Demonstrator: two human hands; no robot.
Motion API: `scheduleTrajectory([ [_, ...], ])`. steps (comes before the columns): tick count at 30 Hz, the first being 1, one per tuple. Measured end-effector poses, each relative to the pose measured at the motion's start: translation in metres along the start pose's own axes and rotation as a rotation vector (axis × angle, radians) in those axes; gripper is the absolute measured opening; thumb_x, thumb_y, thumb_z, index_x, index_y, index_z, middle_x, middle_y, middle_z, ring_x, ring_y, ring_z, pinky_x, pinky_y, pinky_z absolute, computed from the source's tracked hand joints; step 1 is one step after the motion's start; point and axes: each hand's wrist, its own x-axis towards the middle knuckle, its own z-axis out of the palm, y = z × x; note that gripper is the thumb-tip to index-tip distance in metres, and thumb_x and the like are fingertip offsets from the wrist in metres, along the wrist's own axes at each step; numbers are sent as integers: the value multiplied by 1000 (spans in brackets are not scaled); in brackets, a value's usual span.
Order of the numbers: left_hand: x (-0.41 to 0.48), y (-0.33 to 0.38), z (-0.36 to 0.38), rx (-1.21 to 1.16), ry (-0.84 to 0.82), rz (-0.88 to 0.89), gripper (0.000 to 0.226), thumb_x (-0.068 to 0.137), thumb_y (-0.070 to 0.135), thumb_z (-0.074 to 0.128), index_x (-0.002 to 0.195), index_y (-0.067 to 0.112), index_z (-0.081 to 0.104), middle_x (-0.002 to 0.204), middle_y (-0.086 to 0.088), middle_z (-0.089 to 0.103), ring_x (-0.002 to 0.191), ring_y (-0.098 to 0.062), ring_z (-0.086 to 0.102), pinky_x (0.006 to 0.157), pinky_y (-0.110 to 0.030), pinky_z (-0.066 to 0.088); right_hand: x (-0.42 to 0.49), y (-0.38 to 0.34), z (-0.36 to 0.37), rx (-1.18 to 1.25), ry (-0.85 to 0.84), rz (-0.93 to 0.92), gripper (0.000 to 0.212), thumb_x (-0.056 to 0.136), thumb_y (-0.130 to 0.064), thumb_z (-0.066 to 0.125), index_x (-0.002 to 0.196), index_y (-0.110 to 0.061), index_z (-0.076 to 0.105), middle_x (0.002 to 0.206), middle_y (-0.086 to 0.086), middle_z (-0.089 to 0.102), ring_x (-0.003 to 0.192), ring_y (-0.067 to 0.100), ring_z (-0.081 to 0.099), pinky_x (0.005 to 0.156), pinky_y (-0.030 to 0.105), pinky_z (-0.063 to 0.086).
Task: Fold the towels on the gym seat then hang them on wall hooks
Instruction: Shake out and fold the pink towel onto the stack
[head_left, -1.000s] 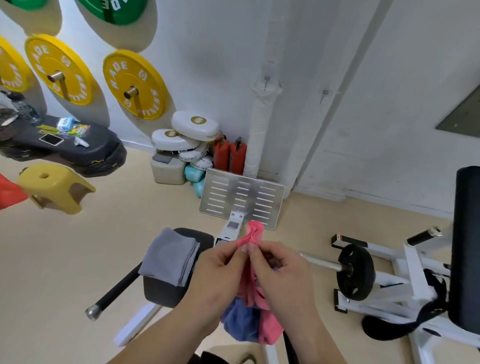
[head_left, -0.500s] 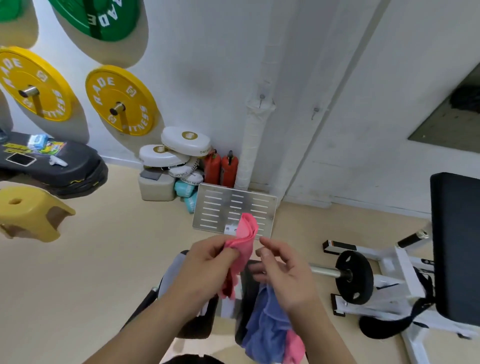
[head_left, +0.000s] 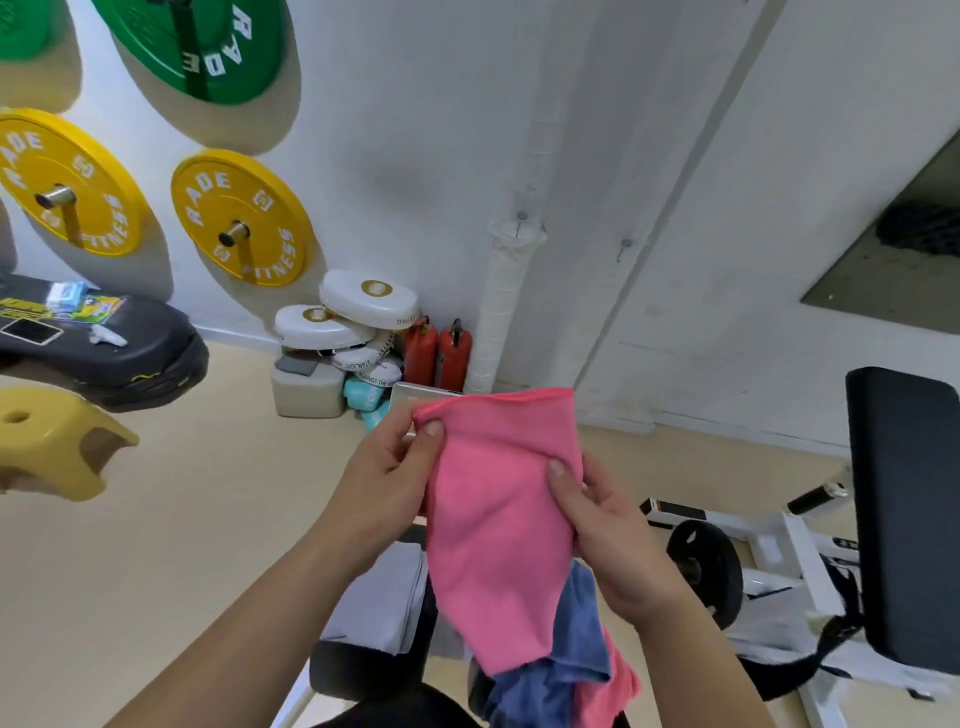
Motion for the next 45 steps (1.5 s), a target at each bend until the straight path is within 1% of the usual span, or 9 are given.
scheduleTrajectory([
  [6,-4,-54,0,-135,-223,-355,38,86,32,78,104,-1,68,91,-12,67,81,-23,60,73,-33,51,17,17,5,148,114,127,24,104,-28,56,123,-16,64,115,7,78,108,23,74,92,41,58],
  [12,-9,-59,10,178,-177,-80,18,95,15,67,104,31,70,99,7,74,87,-12,68,76,-21,50,23,48,-16,-335,195,295,35,100,-42,62,112,-10,71,113,16,75,96,29,74,74,42,62],
  [16,-7,-44,19,486,-378,137,22,94,15,65,96,37,67,84,19,64,73,-2,55,70,-16,44,14,42,-16,-795,111,-85,61,93,-23,69,148,-30,43,149,-9,44,141,11,41,109,9,31],
  [19,-5,-36,26,559,-453,272,22,91,9,67,100,28,74,91,17,72,82,-4,65,74,-12,47,10,20,-10,-1029,-268,-332,87,82,-10,63,150,-52,31,163,-23,24,158,6,1,127,30,6],
  [23,-6,-35,31,453,-432,205,26,84,8,76,92,32,72,86,16,72,78,0,66,74,-14,49,10,-4,-13,-1130,-408,-246,62,78,-32,77,135,-45,54,126,-25,62,125,-16,42,123,41,20],
  [27,-5,-42,25,515,-365,150,18,80,23,75,91,32,64,83,7,68,72,-10,62,68,-30,53,15,4,-28,-1166,-275,-259,25,80,-44,81,86,-21,74,86,-6,63,87,8,56,87,37,48],
  [31,-9,-57,9,694,-439,32,20,77,31,75,95,33,68,86,10,72,77,-5,66,72,-27,56,11,17,-46,-946,-53,-211,14,83,-31,77,73,-27,68,85,-5,63,86,8,59,80,27,48],
  [38,-15,-74,5,465,-248,-17,18,95,18,69,104,32,77,96,13,77,91,-7,72,80,-22,59,-13,27,-66,-723,74,-138,14,87,-8,77,79,-18,71,117,-16,70,108,-12,60,86,1,40],
  [45,-15,-88,12,470,28,-58,18,82,9,75,81,28,75,79,12,76,77,-8,70,74,-29,60,-16,33,-67,-800,80,-150,25,87,-12,78,78,-35,72,105,-26,71,108,-9,61,90,14,43],
])
